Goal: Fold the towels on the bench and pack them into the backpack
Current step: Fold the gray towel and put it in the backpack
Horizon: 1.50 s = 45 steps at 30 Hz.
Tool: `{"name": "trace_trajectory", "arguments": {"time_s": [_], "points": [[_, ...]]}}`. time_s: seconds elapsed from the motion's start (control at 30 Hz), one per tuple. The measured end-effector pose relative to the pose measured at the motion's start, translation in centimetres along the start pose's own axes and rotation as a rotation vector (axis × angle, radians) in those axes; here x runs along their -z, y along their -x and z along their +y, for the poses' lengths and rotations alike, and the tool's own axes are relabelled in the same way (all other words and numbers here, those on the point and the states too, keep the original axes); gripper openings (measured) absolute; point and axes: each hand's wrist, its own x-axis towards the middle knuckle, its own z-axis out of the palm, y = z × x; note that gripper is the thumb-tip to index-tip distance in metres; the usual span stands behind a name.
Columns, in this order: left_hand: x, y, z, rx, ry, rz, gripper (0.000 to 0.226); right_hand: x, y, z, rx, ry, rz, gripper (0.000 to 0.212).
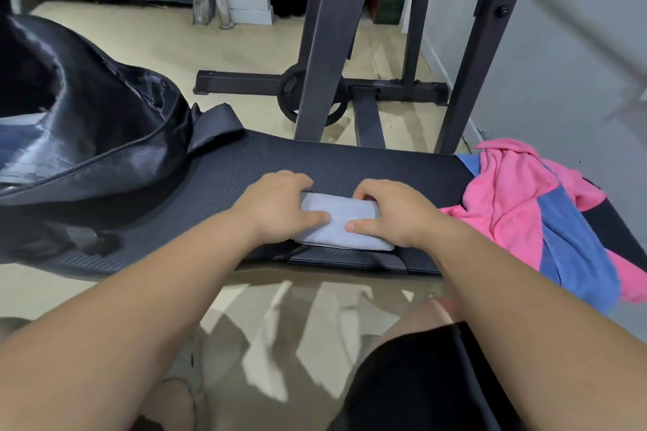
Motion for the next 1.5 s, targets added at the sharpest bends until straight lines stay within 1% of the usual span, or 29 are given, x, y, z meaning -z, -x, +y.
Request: {"name": "trace_trajectory", "arguments": {"time_s": [0.03,0.1,0.23,0.33,0.4,0.43,0.47,0.53,0.6,0.67,0.77,0.83,0.9,0.93,0.97,1.0,1.07,1.1,1.13,1.17,1.2,1.3,1.37,1.4,1.47,1.5], "points": [[-0.1,0.0,0.0,-0.003,-0.007,-0.03,0.056,0.0,0.2,-0.1,0.006,-0.012,-0.017,0.047],[-0.2,0.0,-0.1,-0.004,-0.016,-0.039,0.059,-0.1,0.5,-0.3,0.011,-0.013,-0.059,0.051],[-0.2,0.8,-0.4,-0.057,-0.061,-0.009,0.04,0.2,0.8,-0.6,0.024,-0.01,-0.071,0.043],[0.3,1.8,-0.9,-0.081,0.022,0.052,0.032,0.9,0.9,-1.2,0.031,-0.093,-0.045,0.04],[0.9,2.3,-1.6,-0.011,0.16,0.113,0.031,1.7,0.8,-1.8,0.045,-0.199,-0.002,0.041],[1.4,2.6,-2.1,0.031,0.266,0.145,0.03,2.1,0.7,-2.4,0.043,-0.266,0.033,0.047],[1.9,2.7,-2.6,0.067,0.383,0.169,0.029,2.6,0.4,-3.0,0.03,-0.357,0.081,0.056],[3.1,3.2,-3.5,0.103,0.578,0.195,0.029,3.4,-0.2,-4.5,-0.011,-0.621,0.185,0.067],[4.4,3.7,-4.3,0.099,0.663,0.215,0.031,3.9,-1.3,-6.4,-0.024,-0.845,0.232,0.07],[6.2,4.4,-4.9,0.112,0.652,0.248,0.026,4.1,-2.6,-8.6,0.009,-0.933,0.226,0.07],[9.2,5.6,-6.3,0.176,0.527,0.247,0.024,4.8,-4.2,-11.8,0.111,-0.899,0.186,0.067],[11.0,6.6,-7.0,0.168,0.529,0.201,0.028,5.6,-4.9,-13.9,0.203,-0.751,0.128,0.064],[12.5,7.6,-7.3,0.113,0.554,0.178,0.036,6.2,-5.7,-16.2,0.295,-0.612,0.049,0.064],[13.3,8.0,-7.4,0.086,0.525,0.224,0.039,6.4,-6.2,-17.5,0.33,-0.57,0.015,0.064],[14.3,8.4,-7.7,0.065,0.461,0.323,0.04,6.5,-6.8,-18.7,0.354,-0.544,-0.004,0.062],[15.4,8.8,-8.2,0.06,0.347,0.46,0.038,6.6,-7.4,-19.8,0.361,-0.527,0.0,0.06],[17.8,10.0,-10.1,0.08,-0.02,0.786,0.033,6.7,-8.4,-22.0,0.344,-0.516,0.065,0.054],[19.0,10.8,-11.5,0.101,-0.228,0.913,0.032,6.8,-8.8,-23.0,0.337,-0.551,0.106,0.051],[20.0,11.7,-13.1,0.135,-0.411,0.984,0.031,6.9,-9.2,-24.0,0.328,-0.622,0.141,0.049],[20.7,12.4,-14.8,0.19,-0.556,0.993,0.029,7.1,-9.6,-24.9,0.317,-0.709,0.168,0.05],[21.2,13.2,-16.2,0.255,-0.647,0.951,0.028,7.4,-10.0,-26.0,0.307,-0.778,0.185,0.05],[21.4,14.6,-19.8,0.386,-0.765,0.792,0.025,7.5,-11.6,-29.5,0.36,-0.82,0.238,0.045],[21.5,15.2,-21.4,0.418,-0.805,0.76,0.021,7.0,-13.1,-32.4,0.425,-0.76,0.303,0.039],[21.5,15.4,-21.9,0.421,-0.811,0.76,0.022,6.6,-13.8,-33.8,0.458,-0.707,0.339,0.036],[21.7,16.0,-22.7,0.416,-0.801,0.758,0.03,5.6,-15.1,-36.5,0.54,-0.535,0.395,0.027],[21.8,16.2,-22.9,0.414,-0.803,0.753,0.033,4.9,-15.7,-37.6,0.572,-0.452,0.383,0.023]]}}
